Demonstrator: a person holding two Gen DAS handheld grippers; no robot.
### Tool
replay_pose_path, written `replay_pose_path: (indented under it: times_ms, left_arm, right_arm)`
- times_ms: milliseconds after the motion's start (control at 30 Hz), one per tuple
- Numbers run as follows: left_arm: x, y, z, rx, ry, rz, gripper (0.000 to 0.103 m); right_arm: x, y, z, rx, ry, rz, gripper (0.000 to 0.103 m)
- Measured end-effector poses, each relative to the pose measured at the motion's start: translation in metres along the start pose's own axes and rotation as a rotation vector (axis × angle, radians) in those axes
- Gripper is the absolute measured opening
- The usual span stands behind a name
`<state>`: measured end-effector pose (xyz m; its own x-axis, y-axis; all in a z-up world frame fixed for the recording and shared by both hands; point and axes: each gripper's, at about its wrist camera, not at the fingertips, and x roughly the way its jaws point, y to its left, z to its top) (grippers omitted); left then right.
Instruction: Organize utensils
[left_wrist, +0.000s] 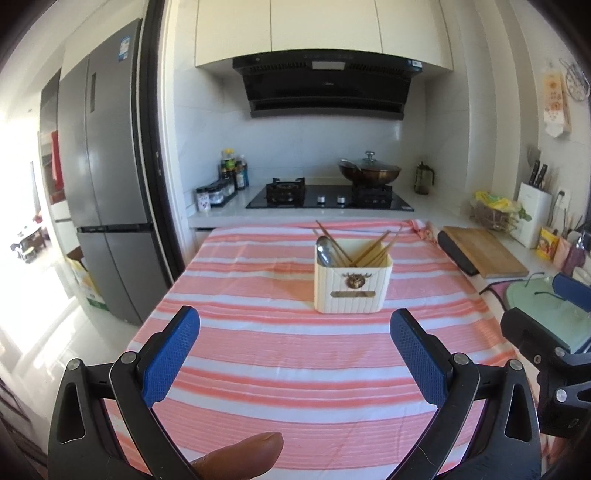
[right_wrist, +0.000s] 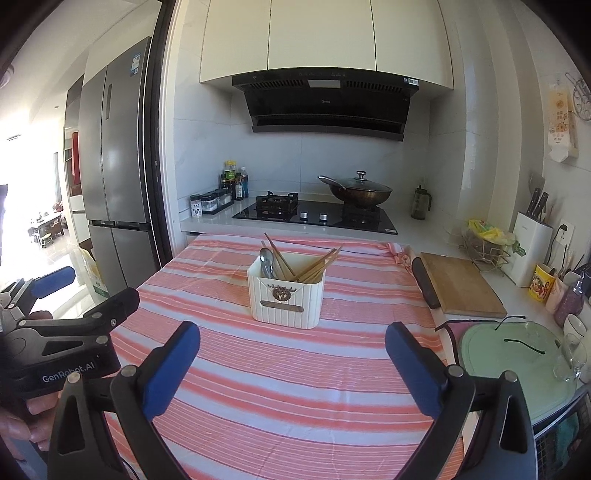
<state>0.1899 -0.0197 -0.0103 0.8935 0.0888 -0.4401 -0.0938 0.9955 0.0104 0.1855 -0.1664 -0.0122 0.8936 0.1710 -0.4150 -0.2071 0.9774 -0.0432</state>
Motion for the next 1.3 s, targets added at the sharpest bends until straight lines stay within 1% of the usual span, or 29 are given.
replay_pose_path:
  times_ms: [167, 367, 1300]
  left_arm:
    - [-0.003, -0.003, -0.002, 0.024, -0.01, 0.015, 0.103]
    - [-0.001, -0.005, -0.003, 0.042, 0.003, 0.018, 0.103]
    - [-0.006, -0.001, -0.002, 0.032, 0.001, 0.015, 0.103]
  right_arm:
    - [-0.006, 0.002, 0.002, -0.009, -0.021, 0.003, 0.102]
    - [-0.011, 0.006, 0.003, -0.019, -0.04, 0.001, 0.102]
    - [-0.013, 0.01, 0.0, -0.031, -0.044, 0.0, 0.102]
